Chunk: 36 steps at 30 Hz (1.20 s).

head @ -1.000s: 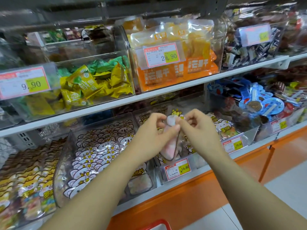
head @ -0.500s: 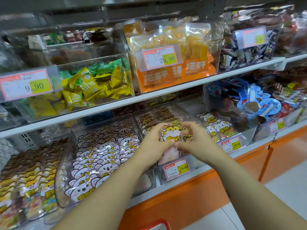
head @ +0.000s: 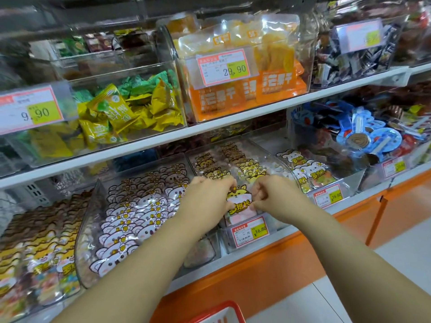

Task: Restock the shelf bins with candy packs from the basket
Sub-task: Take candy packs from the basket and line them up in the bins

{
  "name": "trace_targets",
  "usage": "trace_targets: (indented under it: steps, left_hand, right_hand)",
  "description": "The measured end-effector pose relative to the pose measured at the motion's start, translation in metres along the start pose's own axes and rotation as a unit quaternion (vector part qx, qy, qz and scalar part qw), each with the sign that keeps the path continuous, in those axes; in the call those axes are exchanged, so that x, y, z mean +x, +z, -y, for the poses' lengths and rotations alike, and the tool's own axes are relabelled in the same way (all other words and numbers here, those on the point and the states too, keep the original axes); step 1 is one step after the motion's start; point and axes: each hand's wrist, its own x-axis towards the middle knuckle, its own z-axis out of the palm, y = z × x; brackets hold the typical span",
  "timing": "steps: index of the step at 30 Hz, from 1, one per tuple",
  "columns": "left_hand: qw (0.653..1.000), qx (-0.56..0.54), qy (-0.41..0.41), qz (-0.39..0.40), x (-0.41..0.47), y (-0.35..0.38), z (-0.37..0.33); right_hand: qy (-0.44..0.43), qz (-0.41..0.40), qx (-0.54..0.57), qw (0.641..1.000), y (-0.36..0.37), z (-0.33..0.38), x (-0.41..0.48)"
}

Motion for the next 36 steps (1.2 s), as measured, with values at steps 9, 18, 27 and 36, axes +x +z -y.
trace_targets:
  steps: [9, 18, 27, 36]
  left_hand:
    - [0.992, 0.117, 0.034, 0.033, 0.001, 0.028, -0.014]
    - [0.997, 0.056, 0.011, 0.054, 0.005, 0.049, -0.001]
    - [0.988, -0.073, 0.007, -0.136, -0.053, 0.044, 0.002]
    - [0.945, -0.247, -0.207, -0.054, -0.257, 0.125, 0.047]
  right_hand:
    - [0.022, 0.046, -0.081, 0.995, 0.016, -0.005, 0.005]
    - [0.015, -0.020, -0.078, 0.997, 0.023, -0.005, 0.004]
    - [-0.129, -0.253, -0.054, 0.957, 0.033, 0.014, -0.041]
    - [-0.101, 0.075, 0.014, 0.992, 0.193, 0.044, -0.140]
